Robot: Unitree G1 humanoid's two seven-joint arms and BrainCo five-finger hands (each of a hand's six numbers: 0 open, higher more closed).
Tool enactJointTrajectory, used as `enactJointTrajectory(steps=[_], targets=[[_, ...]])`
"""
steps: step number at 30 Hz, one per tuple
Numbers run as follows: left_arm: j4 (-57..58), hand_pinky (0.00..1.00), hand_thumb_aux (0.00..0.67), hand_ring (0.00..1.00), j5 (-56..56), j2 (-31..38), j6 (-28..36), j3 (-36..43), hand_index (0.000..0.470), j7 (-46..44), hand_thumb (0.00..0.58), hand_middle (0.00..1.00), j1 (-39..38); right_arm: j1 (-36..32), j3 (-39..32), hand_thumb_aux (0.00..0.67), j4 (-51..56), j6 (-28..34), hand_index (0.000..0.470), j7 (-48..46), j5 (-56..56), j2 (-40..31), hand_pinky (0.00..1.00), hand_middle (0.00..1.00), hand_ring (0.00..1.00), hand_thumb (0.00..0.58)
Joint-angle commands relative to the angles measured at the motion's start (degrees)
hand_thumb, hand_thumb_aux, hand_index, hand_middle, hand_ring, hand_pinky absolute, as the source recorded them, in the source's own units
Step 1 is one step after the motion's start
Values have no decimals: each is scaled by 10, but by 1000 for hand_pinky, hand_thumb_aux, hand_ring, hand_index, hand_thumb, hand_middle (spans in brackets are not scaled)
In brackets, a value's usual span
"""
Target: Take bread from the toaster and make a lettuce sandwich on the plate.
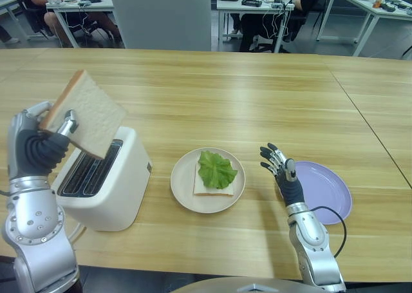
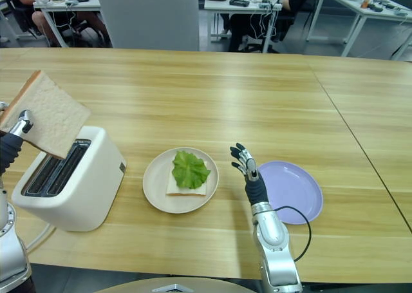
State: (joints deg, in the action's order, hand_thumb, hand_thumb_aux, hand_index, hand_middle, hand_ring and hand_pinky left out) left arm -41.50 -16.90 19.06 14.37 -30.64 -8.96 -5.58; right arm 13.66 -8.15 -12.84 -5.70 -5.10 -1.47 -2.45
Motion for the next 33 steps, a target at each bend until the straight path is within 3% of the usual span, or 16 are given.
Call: enactJointTrajectory(steps=[1, 5, 10, 20, 26, 33], targets=[[7, 1000, 670, 1000, 70, -4, 26, 41, 460, -37, 580, 1000, 26, -5, -1, 0, 12, 4, 0, 3, -10, -2, 133, 133, 133, 0], [45, 1000, 670, 1000, 153, -10, 64, 100, 460, -83, 580, 1000, 72, -10, 14, 0, -10, -36, 0, 40, -71, -18, 129, 129, 129, 0], [144, 1000, 670, 1000, 209, -23, 67, 183, 460, -130, 580, 1000, 112, -23, 10, 0, -24, -96, 0, 97, -217, -73, 122, 122, 122, 0], [398, 1000, 670, 1000, 227, -29, 34, 341, 460, -244, 580, 1000, 229, -84, -8, 0, -7, -116, 0, 147, -430, -168, 90, 90, 90, 0], [515, 1000, 670, 1000, 198, -30, 4, 413, 460, -281, 580, 1000, 281, -109, -65, 0, 29, -158, 0, 124, -454, -206, 102, 102, 102, 0], [608, 1000, 670, 1000, 180, -30, -20, 449, 460, -315, 580, 1000, 319, -151, -112, 0, 86, -202, 0, 49, -383, -217, 110, 110, 110, 0]])
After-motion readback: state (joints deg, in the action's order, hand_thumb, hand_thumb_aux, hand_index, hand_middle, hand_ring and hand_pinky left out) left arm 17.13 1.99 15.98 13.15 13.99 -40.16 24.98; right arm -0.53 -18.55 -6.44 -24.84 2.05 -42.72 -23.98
